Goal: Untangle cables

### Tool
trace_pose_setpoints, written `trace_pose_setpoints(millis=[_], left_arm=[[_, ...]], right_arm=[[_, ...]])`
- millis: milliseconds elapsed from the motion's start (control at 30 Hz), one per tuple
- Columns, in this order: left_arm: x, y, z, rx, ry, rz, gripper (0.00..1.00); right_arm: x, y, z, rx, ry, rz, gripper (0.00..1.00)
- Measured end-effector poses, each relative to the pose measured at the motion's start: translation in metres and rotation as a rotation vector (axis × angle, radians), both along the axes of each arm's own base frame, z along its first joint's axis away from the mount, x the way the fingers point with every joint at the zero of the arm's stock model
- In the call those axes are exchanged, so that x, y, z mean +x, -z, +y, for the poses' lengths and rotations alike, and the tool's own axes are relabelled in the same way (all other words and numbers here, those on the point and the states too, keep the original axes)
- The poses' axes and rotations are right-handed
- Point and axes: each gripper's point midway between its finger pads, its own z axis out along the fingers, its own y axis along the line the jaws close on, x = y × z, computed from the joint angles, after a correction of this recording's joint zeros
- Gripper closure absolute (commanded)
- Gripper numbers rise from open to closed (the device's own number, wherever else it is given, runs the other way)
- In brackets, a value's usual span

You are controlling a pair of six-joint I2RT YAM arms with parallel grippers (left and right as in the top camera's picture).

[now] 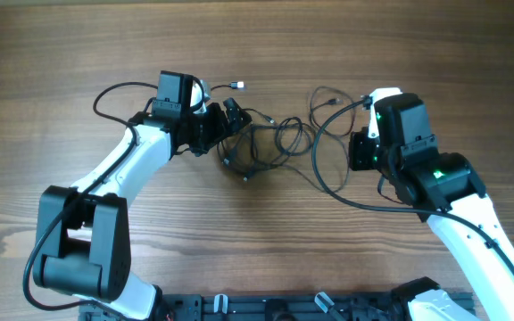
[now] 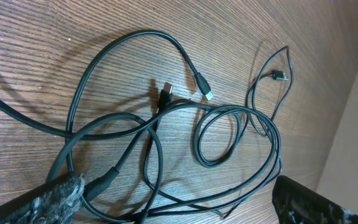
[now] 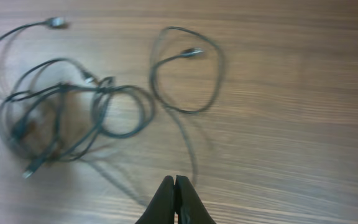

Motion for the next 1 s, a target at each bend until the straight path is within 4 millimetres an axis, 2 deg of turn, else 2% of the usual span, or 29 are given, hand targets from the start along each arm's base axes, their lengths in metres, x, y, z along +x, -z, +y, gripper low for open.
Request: trace_pose_setpoints(millis=[67, 100, 133, 167, 233, 267, 300, 367, 433, 600, 633, 700, 833, 933, 967, 1000], left_arm=[[0.0, 0.0, 0.0, 0.0, 0.0, 0.0, 0.0], [0.0, 0.0, 0.0, 0.0, 0.0, 0.0, 0.0], [0.0, 0.0, 0.0, 0.0, 0.0, 0.0, 0.0], [0.0, 0.0, 0.0, 0.0, 0.0, 0.0, 0.0], [0.0, 0.0, 0.0, 0.0, 0.0, 0.0, 0.0], [0.0, 0.0, 0.0, 0.0, 0.0, 0.0, 0.0], [0.0, 0.0, 0.0, 0.0, 0.0, 0.0, 0.0], [0.0, 0.0, 0.0, 0.0, 0.0, 0.0, 0.0], [0.0, 0.0, 0.0, 0.0, 0.0, 0.0, 0.0], [0.0, 0.0, 0.0, 0.0, 0.0, 0.0, 0.0], [0.0, 0.0, 0.0, 0.0, 0.0, 0.0, 0.0], [0.0, 0.0, 0.0, 0.0, 0.0, -0.001, 0.0], [0.0, 0.0, 0.0, 0.0, 0.0, 0.001, 0.0], [0.0, 0.0, 0.0, 0.0, 0.0, 0.001, 0.0], [0.0, 0.0, 0.0, 0.0, 0.0, 0.001, 0.0], [0.0, 0.0, 0.0, 0.0, 0.0, 0.001, 0.0]], right_arm=[[0.002, -0.005, -0.006, -0.011, 0.035, -0.017, 0.96], [0.005, -0.013, -0.008, -0.011, 0.053, -0.037, 0.87], [0.009, -0.022, -0.009, -0.003, 0.064, -0.062, 0.69], [0.014, -0.044, -0.009, 0.018, 0.078, -0.117, 0.43], [0.019, -0.079, -0.006, 0.068, 0.079, -0.204, 0.2], [0.019, -0.094, -0.004, 0.089, 0.067, -0.241, 0.09], [0.017, -0.103, -0.002, 0.1, 0.049, -0.261, 0.04], [0.012, -0.102, 0.0, 0.078, 0.007, -0.256, 0.0], [0.013, -0.083, 0.002, 0.046, -0.026, -0.209, 0.0], [0.021, 0.008, 0.008, -0.041, -0.075, 0.018, 0.0], [0.024, 0.033, 0.009, -0.061, -0.081, 0.077, 0.0], [0.027, 0.066, 0.011, -0.083, -0.089, 0.156, 0.0], [0.033, 0.114, 0.013, -0.113, -0.092, 0.265, 0.09], [0.029, 0.139, 0.012, -0.131, -0.09, 0.335, 0.11], [0.028, 0.145, 0.011, -0.137, -0.09, 0.355, 0.15], [0.027, 0.149, 0.011, -0.139, -0.091, 0.367, 0.24]])
